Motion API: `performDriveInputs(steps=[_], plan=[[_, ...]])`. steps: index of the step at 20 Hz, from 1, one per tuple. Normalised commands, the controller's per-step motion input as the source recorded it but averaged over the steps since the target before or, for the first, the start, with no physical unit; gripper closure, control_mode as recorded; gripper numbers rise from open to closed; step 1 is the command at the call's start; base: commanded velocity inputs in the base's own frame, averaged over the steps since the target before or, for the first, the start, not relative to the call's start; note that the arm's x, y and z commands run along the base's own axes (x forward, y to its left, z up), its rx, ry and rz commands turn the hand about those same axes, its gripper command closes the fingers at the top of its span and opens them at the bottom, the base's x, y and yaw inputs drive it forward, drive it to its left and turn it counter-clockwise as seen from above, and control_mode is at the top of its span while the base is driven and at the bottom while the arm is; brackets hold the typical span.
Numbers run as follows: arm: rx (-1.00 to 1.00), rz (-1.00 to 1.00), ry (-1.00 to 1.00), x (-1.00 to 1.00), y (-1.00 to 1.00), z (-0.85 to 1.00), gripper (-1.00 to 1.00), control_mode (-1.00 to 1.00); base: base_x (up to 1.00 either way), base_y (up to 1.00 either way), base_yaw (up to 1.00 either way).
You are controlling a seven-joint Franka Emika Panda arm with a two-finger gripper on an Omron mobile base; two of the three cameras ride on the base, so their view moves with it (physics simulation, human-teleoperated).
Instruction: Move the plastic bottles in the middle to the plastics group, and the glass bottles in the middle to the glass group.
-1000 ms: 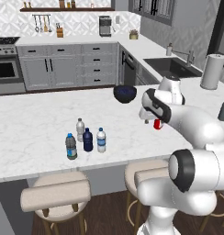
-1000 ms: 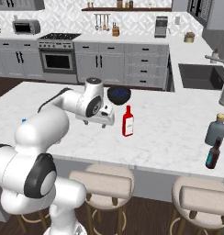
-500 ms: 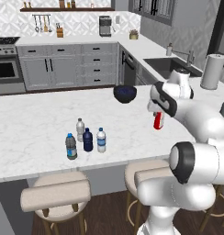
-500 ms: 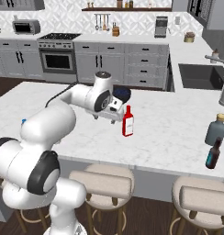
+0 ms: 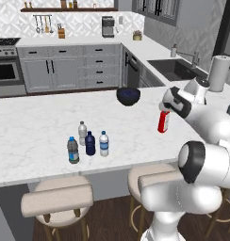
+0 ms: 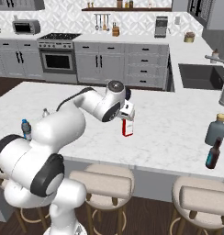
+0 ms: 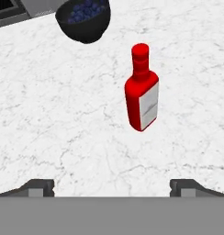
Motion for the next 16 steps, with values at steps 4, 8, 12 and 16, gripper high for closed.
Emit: performDriveInputs(steps=[4,8,12,16], plan=[[0.0,0.0,0.1,0.63,-0.22,0.0,-1.0,-1.0,0.0,0.0,0.0],[0.0,0.0,0.02,0.47,-0.27,0.0,-1.0,-1.0,0.0,0.0,0.0],[0.0,0.0,0.0,0.24,-0.23,-0.04,-1.0,-1.0,0.0,0.0,0.0],[0.0,0.0,0.0,0.28,-0.17,-0.14,-1.0,-1.0,0.0,0.0,0.0]])
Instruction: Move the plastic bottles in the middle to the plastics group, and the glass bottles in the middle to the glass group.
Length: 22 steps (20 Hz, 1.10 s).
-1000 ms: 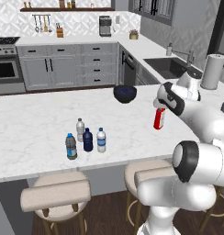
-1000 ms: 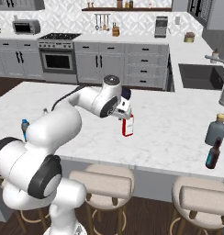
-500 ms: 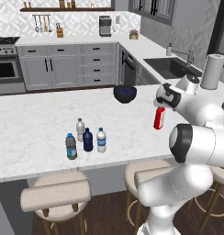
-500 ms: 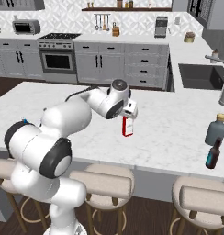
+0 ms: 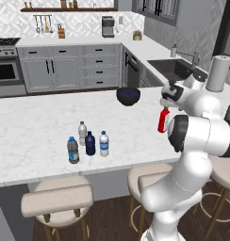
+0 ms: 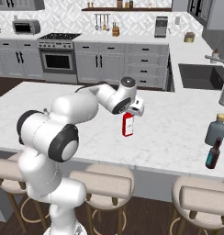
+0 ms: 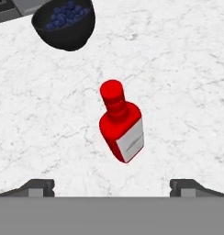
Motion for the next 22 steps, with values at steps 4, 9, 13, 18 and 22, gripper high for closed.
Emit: performDriveInputs(steps=[4,9,13,18,22], plan=[[0.0,0.0,0.0,0.33,-0.04,-0.16,-1.0,-1.0,0.0,0.0,0.0],[0.0,0.0,0.0,0.28,0.0,-0.18,-1.0,-1.0,0.0,0.0,0.0],[0.0,0.01,0.0,0.34,0.0,-0.23,-1.0,-1.0,0.0,0.0,0.0],[0.0,0.03,0.0,0.31,0.0,-0.22,-1.0,-1.0,0.0,0.0,0.0],[0.0,0.02,0.0,0.27,-0.07,-0.17,-1.0,-1.0,0.0,0.0,0.0]])
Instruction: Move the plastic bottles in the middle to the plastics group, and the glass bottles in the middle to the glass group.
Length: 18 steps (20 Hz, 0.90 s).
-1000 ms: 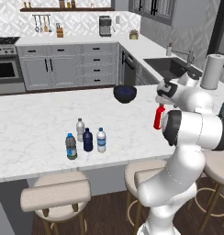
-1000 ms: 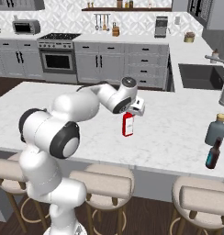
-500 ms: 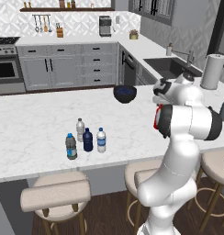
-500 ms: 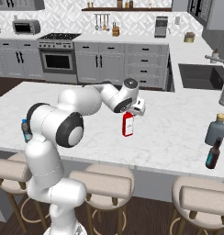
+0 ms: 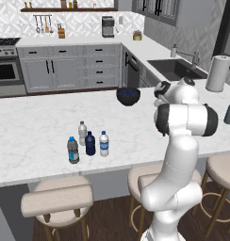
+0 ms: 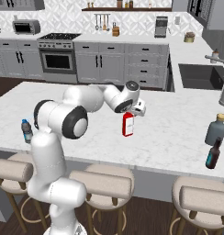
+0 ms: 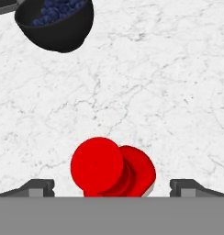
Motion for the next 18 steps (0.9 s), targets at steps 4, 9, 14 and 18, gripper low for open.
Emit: performDriveInputs(steps=[4,9,14,18], plan=[[0.0,0.0,0.0,0.1,-0.17,-0.17,-1.0,-1.0,0.0,0.0,0.0],[0.0,0.0,-0.03,0.08,-0.04,-0.13,-1.0,-1.0,0.0,0.0,0.0],[0.0,0.0,-0.09,-0.04,0.0,-0.07,-1.0,-1.0,0.0,0.0,0.0],[0.0,0.0,-0.13,-0.21,0.05,-0.08,-1.0,-1.0,0.0,0.0,0.0]])
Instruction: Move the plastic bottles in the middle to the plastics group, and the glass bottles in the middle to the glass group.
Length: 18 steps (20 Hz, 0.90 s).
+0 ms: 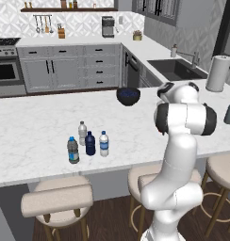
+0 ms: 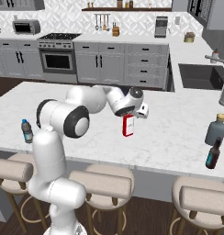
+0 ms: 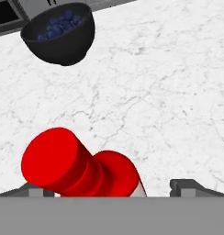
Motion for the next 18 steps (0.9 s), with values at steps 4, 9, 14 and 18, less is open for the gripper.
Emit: performDriveInputs(steps=[4,9,14,18], plan=[[0.0,0.0,-0.05,-0.04,0.16,-0.05,-1.0,-1.0,0.0,0.0,0.0],[0.0,0.0,0.0,0.0,0.2,-0.01,-1.0,-1.0,0.0,0.0,0.0],[0.0,-0.07,0.0,0.0,0.03,0.0,-1.0,-1.0,0.0,0.0,0.0],[-0.01,-0.13,0.0,0.0,0.0,-0.12,-1.0,-1.0,0.0,0.0,0.0]])
